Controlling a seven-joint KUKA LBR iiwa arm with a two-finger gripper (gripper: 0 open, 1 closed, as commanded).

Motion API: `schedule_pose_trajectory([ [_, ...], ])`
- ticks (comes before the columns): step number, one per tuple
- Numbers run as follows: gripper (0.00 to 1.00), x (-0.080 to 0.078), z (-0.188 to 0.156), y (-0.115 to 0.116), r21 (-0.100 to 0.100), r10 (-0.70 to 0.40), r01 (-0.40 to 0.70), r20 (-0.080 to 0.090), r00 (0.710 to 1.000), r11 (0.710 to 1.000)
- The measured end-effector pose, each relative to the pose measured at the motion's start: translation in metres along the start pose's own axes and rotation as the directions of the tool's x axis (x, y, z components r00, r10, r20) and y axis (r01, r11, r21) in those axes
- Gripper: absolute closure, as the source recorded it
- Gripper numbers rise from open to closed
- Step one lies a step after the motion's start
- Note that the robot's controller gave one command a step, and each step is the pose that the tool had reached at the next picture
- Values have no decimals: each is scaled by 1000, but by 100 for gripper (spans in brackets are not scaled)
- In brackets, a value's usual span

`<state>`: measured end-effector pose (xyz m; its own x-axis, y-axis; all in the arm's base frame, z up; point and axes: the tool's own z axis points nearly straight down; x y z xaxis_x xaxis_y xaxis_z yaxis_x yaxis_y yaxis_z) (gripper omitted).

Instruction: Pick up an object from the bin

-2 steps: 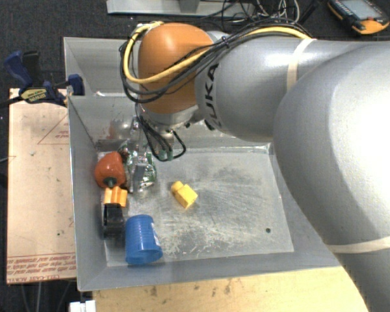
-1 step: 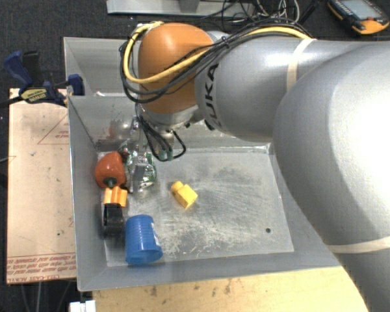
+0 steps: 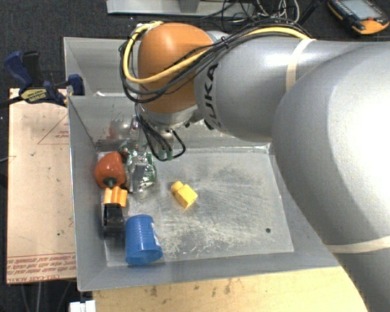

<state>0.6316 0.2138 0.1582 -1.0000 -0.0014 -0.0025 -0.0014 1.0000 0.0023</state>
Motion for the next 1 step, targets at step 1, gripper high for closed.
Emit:
schedule_pose_trajectory([
  [1, 0, -3, 35, 2, -4, -7, 7, 10, 1000, 1000],
])
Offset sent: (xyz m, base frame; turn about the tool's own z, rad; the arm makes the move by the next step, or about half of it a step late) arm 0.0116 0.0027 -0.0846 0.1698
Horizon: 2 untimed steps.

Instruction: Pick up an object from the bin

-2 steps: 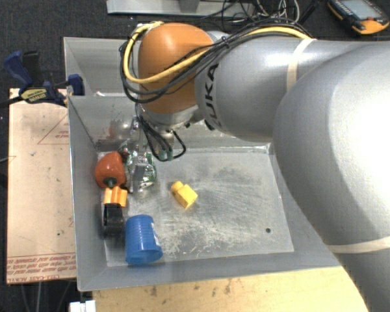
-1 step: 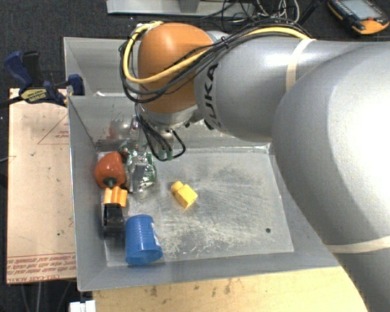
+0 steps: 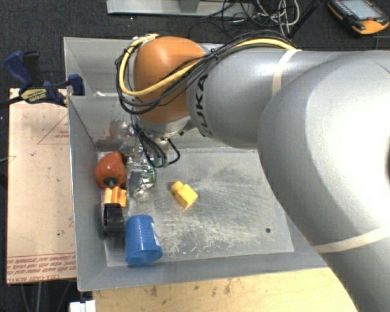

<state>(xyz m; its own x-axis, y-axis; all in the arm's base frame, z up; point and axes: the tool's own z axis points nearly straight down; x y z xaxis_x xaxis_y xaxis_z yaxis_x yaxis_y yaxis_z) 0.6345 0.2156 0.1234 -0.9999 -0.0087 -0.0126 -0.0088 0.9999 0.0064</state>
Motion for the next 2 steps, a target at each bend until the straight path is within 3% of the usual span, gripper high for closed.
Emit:
schedule_pose_trajectory([
  [1, 100, 1, -9, -1, 4, 1, -1, -10, 1000, 1000],
  [2, 100, 1, -9, -1, 4, 1, -1, -10, 1000, 1000],
])
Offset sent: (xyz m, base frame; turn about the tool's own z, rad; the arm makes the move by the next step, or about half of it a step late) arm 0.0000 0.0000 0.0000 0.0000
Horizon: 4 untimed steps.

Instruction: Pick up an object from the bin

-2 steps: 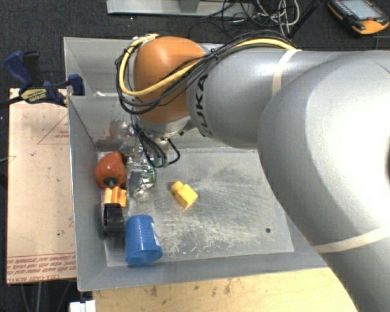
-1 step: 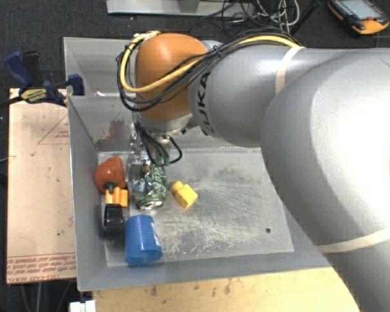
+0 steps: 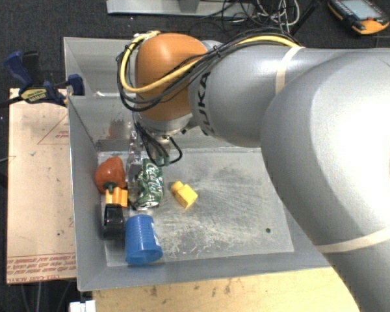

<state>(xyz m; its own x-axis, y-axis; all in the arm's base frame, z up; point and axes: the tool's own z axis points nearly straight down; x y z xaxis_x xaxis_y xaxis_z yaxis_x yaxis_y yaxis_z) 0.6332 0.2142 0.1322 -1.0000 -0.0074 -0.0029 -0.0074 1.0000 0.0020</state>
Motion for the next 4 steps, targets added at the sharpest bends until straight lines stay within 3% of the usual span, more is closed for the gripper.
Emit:
schedule_pose_trajectory([
  [1, 100, 2, -38, 3, 3, -52, 52, -8, 999, 999],
  [2, 100, 5, -55, 15, -1, -110, 110, 9, 994, 994],
  [3, 100, 1, -85, 6, 1, -100, 100, -9, 995, 995],
  [4, 0, 4, -12, 9, 2, -105, 105, -10, 994, 995],
])
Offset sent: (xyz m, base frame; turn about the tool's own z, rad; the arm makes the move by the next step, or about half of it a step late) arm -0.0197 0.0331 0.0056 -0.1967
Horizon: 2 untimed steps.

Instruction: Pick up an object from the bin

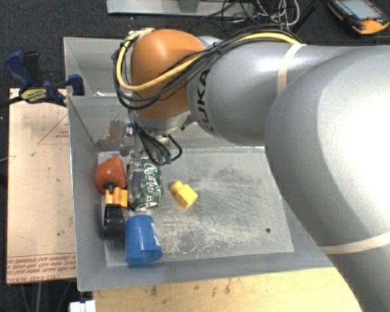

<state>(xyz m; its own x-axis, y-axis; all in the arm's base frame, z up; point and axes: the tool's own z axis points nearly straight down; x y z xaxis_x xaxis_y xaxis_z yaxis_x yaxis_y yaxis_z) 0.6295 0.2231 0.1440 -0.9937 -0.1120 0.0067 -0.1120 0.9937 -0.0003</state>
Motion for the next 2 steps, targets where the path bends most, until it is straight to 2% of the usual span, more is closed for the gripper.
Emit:
schedule_pose_trajectory([
  [1, 0, -2, -5, 0, -2, 0, 0, 8, 1000, 1000],
  [2, 100, -17, 59, 9, 0, -63, 63, 31, 998, 998],
])
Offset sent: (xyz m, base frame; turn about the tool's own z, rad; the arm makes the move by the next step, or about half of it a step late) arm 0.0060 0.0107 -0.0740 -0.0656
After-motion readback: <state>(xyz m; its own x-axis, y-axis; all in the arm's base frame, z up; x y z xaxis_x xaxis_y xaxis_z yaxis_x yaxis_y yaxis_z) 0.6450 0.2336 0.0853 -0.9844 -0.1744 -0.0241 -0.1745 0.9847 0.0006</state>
